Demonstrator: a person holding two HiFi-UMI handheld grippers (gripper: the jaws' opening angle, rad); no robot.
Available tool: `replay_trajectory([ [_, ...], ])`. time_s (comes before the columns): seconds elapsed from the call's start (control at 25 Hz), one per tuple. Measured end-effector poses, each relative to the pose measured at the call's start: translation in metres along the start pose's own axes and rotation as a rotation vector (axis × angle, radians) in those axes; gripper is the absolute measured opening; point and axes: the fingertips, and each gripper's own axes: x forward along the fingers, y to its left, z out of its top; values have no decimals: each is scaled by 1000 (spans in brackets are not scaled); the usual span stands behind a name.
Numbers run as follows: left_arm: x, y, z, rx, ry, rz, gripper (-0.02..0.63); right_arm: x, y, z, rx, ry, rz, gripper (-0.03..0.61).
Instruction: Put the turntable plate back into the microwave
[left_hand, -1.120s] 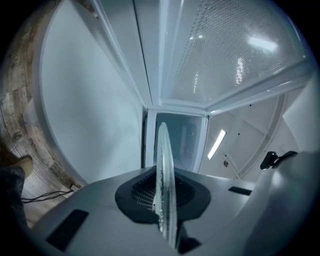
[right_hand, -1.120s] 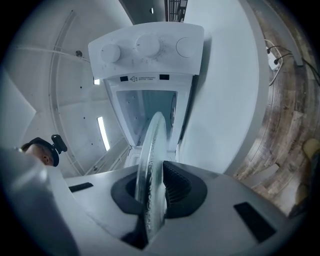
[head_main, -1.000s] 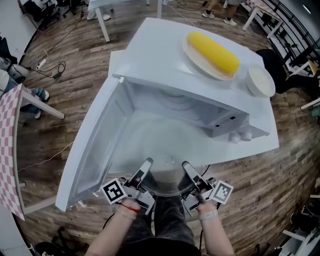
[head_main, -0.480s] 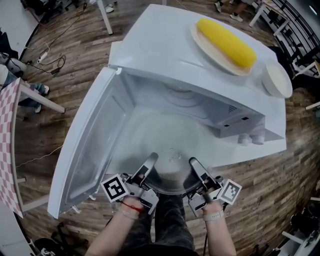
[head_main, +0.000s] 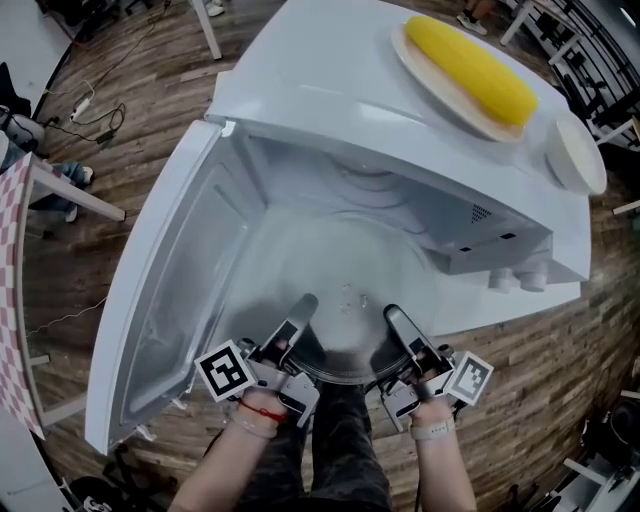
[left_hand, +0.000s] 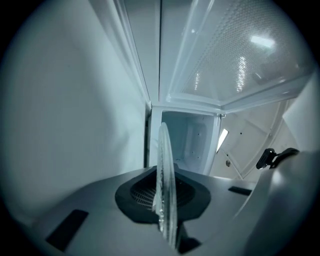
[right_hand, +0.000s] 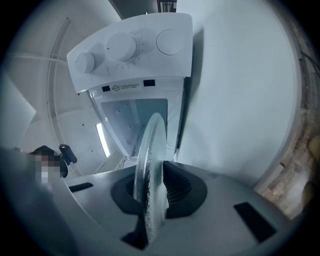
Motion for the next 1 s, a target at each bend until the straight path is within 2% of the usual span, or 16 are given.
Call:
replay_trajectory([
  [0.56, 21, -3, 12, 15, -13, 3, 32, 17, -2, 18, 43, -35, 24, 41],
  [1.0, 28, -7, 26, 20, -49, -44, 34, 25, -11, 27, 88, -105, 26, 41],
])
